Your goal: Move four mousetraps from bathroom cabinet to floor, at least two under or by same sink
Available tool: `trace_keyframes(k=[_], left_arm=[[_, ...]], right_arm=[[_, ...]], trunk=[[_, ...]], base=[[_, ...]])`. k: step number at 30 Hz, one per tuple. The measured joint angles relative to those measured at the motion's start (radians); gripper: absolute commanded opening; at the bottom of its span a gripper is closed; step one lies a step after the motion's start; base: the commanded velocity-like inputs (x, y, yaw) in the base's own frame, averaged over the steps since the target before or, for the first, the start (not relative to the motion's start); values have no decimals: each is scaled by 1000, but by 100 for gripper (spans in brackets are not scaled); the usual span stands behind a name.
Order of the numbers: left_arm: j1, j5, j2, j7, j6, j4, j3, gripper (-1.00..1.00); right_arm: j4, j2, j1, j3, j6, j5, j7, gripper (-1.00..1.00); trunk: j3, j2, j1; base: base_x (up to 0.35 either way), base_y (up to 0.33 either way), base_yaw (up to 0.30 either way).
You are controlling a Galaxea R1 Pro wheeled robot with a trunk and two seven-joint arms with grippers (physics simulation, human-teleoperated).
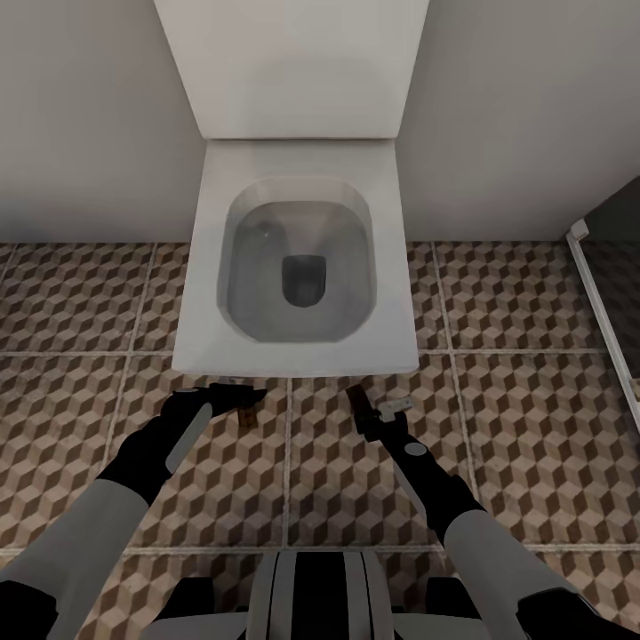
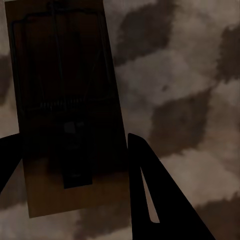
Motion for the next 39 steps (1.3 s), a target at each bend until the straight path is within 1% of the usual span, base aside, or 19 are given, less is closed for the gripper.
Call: trace_keyframes(k=[39], left_arm=[[0, 0, -1, -1, 0, 12, -1, 100]], right_arm=[[0, 0, 0, 1, -2, 0, 0, -100]], trunk=[[0, 0, 0]], base=[[0, 0, 0]])
